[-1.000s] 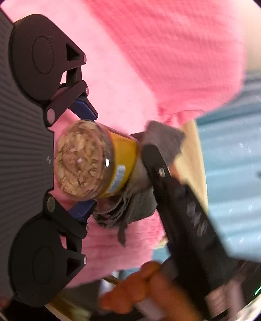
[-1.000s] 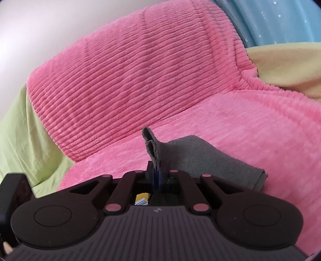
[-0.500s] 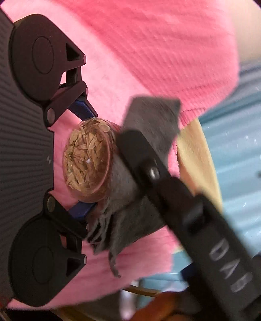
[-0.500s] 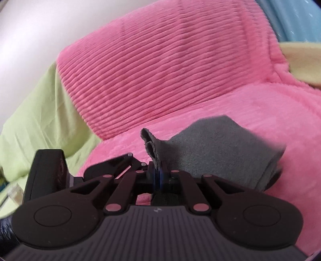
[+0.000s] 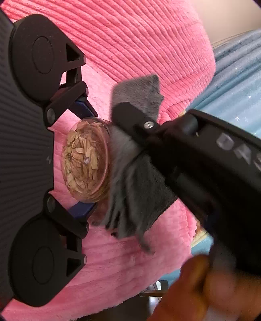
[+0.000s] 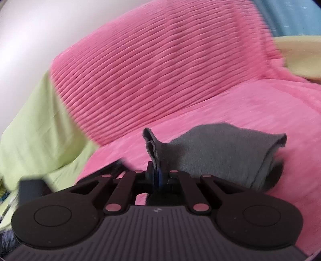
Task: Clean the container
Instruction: 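Wipe the jar's base and side with the right gripper's cloth while the left gripper holds it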
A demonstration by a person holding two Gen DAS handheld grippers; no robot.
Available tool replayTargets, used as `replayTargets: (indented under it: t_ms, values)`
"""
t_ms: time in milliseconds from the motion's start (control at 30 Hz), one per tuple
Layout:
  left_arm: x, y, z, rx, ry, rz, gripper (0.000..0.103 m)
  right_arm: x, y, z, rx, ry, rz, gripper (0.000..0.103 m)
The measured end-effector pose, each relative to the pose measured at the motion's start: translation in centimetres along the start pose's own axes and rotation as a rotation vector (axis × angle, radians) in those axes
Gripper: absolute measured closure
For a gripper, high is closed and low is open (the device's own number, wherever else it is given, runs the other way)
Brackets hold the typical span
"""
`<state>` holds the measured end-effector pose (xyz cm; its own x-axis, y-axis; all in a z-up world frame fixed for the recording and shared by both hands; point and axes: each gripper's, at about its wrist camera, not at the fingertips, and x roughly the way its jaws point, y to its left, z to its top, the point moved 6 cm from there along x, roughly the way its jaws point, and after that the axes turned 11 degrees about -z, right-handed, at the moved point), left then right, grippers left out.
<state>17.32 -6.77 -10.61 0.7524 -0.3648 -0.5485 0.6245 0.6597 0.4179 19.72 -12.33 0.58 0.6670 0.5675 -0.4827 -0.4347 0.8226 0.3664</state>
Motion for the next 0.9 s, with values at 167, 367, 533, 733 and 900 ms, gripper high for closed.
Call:
replayTargets:
  t_ms: [167,367,533,733,900]
  values:
    - [-0.2,1.2,0.2,-0.176,-0.049,-0.083,0.017,0.1,-3.0,1.0,0.117,-0.038,-0.052,0.102]
    - [-0.6,3.6,-0.8,-0.485,-0.118,-0.244,0.018,-0.3,-2.3,0.7,0.064,-0.047,-0.079,0.102]
    - [0.0,3.4,-0.2,-0.365,-0.086,-0.17,0.018,-0.7,0.4,0.0,-0.007,0.012,0.023,0.1]
    - [0.8,2.5,0.5,-0.209,-0.053,-0.106,0.018,-0.5,0.0,0.2,-0.027,0.001,0.006,0.102]
    - [0.4,2.0,0.3,-0.181,-0.048,-0.107,0.019,-0.6,-2.8,1.4,0.075,-0.059,-0.105,0.102]
